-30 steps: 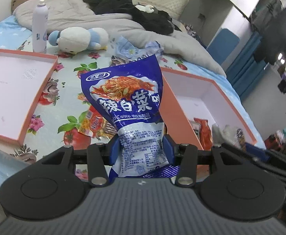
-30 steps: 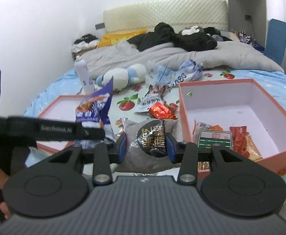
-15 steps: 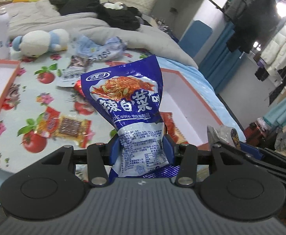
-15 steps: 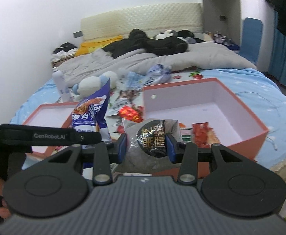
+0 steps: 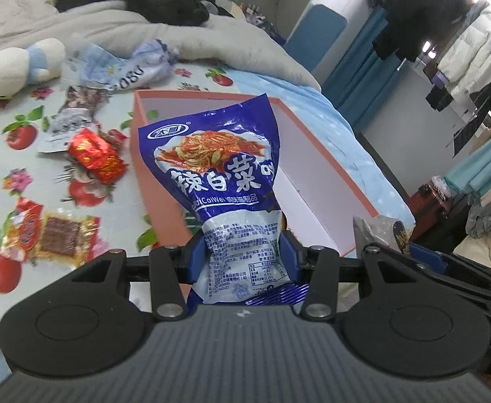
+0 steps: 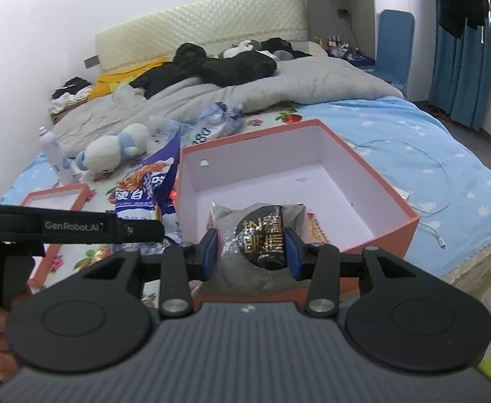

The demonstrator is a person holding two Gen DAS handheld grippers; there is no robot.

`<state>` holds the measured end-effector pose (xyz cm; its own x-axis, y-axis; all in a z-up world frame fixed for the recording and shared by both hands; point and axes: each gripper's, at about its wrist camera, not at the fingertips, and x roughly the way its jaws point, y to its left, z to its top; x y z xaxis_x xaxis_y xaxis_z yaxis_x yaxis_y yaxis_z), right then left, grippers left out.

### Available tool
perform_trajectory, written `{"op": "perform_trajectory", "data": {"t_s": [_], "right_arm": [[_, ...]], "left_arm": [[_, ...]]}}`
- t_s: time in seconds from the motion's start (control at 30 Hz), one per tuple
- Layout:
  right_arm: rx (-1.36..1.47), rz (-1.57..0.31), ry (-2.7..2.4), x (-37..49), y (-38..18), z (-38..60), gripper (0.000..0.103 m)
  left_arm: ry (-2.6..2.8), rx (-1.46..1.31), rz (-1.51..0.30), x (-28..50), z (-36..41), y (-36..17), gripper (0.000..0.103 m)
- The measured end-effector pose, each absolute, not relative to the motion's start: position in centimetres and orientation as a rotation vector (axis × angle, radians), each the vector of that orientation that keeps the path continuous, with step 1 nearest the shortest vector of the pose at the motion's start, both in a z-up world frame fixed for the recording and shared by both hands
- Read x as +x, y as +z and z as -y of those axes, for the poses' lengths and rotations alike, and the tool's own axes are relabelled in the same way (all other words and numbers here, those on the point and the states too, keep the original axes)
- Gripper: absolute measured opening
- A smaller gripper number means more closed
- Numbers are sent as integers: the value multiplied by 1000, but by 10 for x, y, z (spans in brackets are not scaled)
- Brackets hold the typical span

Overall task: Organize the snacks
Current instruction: 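Carry both held packets into the pink box and open both grippers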

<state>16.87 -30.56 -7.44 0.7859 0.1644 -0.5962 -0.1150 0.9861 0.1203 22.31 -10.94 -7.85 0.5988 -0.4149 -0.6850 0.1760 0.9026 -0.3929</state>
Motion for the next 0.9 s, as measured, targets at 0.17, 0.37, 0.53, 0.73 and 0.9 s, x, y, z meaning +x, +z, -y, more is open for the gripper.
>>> {"op": "perform_trajectory", "data": {"t_s": [0.17,0.37,0.53,0.73,0.9], "right_arm": [[99,-670,139,198,-80,326,44],[104,-678,126,239,-90,343,45],[107,-729,113,272,-112,354,45],[121,-794,99,305,-139,359,46],[145,-839,87,323,-154,364,47]], "left_arm": [[-331,-296,-886,265,127,-90,52],[-350,-286,-930,316,145,-110,52],[-360,-288,-975,354,159,-131,52],[-385,-260,-1019,389,178,-150,53],[-387,-251,-1051,407,182,-164,54]]}}
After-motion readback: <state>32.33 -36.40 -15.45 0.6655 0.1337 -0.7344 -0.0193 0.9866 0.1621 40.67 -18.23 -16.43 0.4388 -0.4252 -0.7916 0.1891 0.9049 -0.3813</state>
